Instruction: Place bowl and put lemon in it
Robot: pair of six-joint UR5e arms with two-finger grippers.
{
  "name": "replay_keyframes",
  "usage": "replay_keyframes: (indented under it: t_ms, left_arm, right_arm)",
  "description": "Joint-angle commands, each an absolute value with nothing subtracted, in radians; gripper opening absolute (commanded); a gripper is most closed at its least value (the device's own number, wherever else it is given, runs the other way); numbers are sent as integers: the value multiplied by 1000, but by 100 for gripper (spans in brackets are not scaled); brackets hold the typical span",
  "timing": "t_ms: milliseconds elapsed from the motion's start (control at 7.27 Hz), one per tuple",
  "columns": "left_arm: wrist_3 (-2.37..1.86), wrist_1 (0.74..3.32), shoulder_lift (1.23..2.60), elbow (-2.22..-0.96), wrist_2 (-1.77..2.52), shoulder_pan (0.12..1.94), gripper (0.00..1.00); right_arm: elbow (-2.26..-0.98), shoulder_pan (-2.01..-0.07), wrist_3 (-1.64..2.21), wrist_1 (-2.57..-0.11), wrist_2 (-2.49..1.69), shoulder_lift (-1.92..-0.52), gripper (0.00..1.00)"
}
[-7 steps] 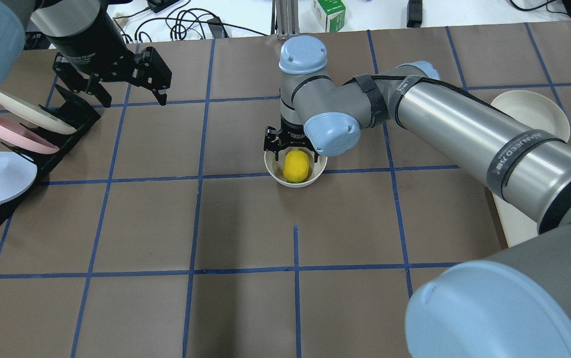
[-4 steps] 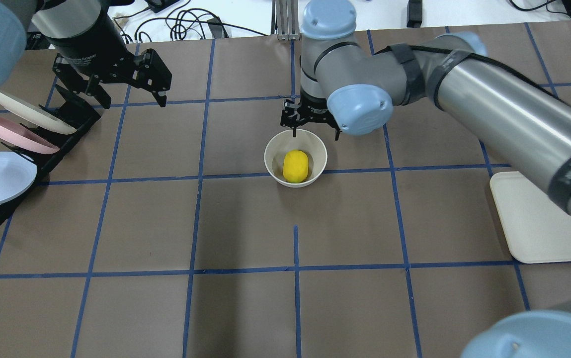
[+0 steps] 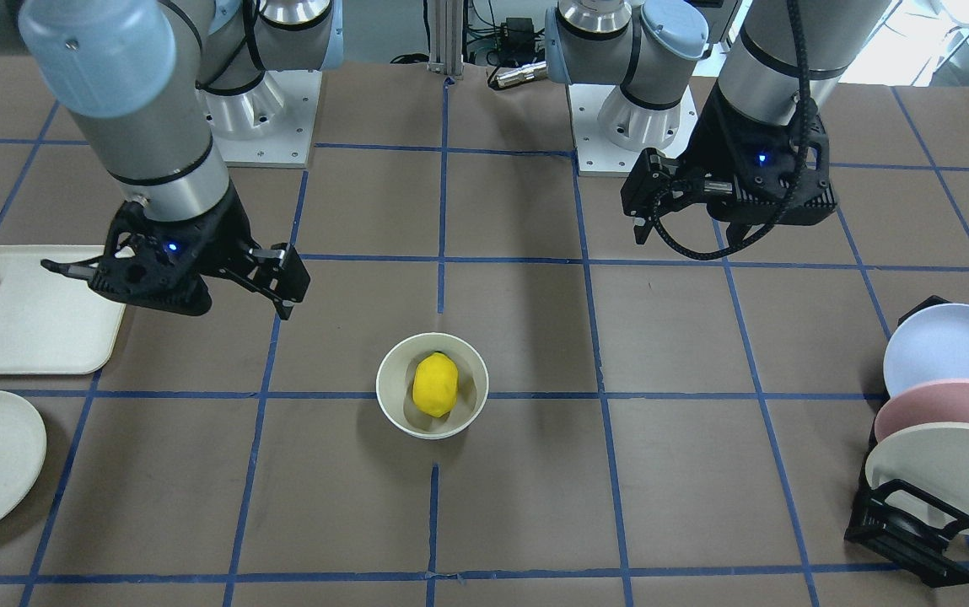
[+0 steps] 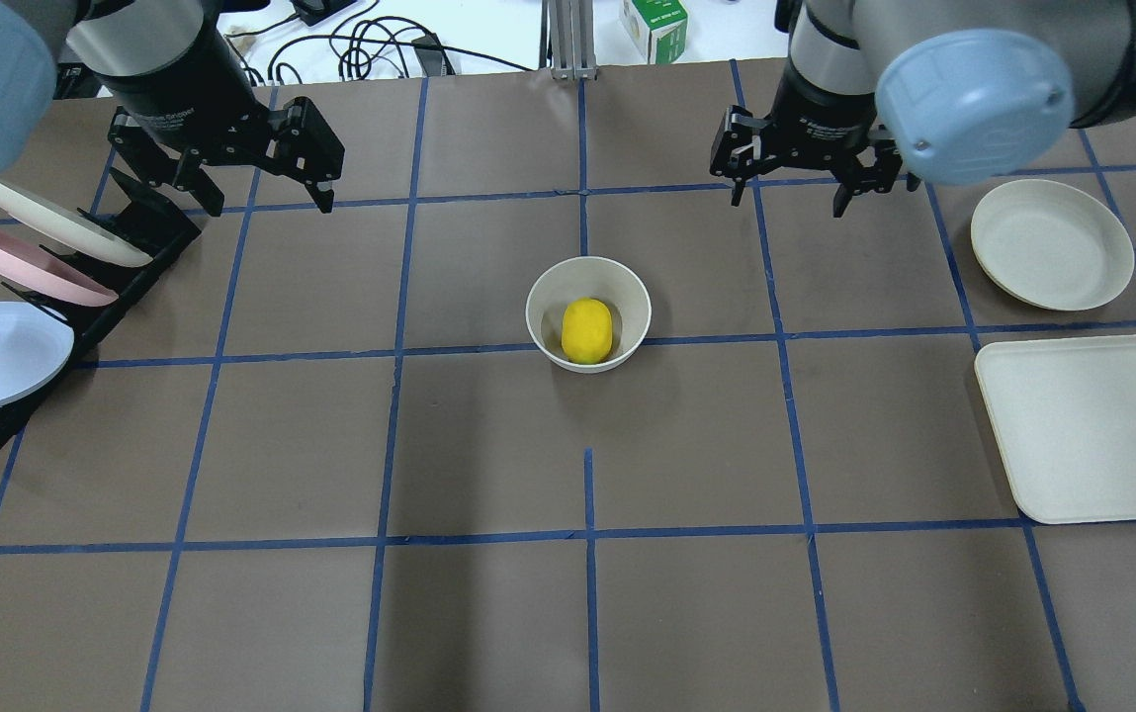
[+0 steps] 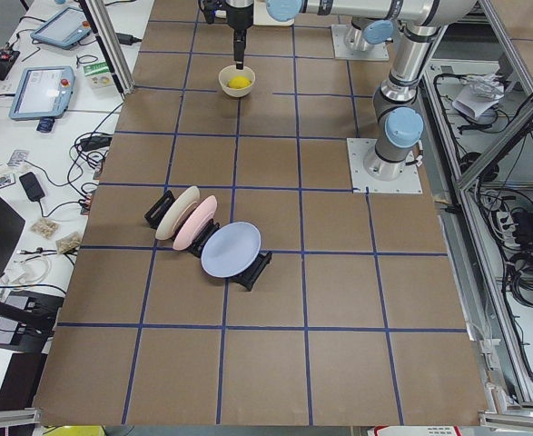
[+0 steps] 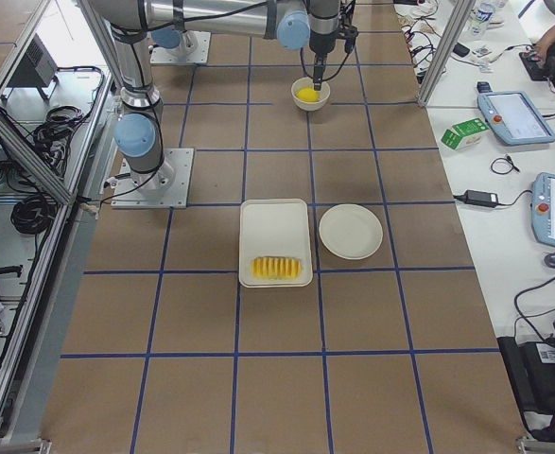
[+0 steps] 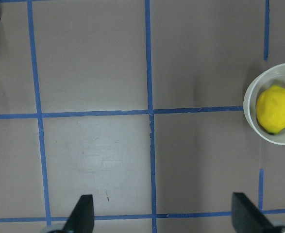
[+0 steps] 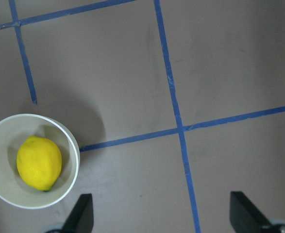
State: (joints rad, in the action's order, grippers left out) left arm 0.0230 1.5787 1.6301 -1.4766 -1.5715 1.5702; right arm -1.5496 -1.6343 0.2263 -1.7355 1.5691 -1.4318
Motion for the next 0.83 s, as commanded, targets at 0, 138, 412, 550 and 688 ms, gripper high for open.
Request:
replay_keyframes:
  t_ms: [0,138,412,550,688]
  left_arm:
    - [23,1578,1629,-1477,-1572,1574,100]
    - [23,1578,1620,-1474,-1574,1571,100]
    - [23,1578,1617,-1479,-1574,1571,100]
    - [23,1572,1627,-1471,-1562,1569,100]
    - [21,1569,1632,-1471,-1562,1571,100]
  right_arm:
    - [-1568,-1609,50,-1598,1569,-1526,100]
    - [-1568,-1605,13,-1597,1560,-1534,100]
    - [-1566,-1598,-17,-1597,1571,-1543,100]
    - [-1566,-1591,-17,-1595,1571,-1543,100]
    - [-1566,-1586,-17,-1595,1569,-1543,100]
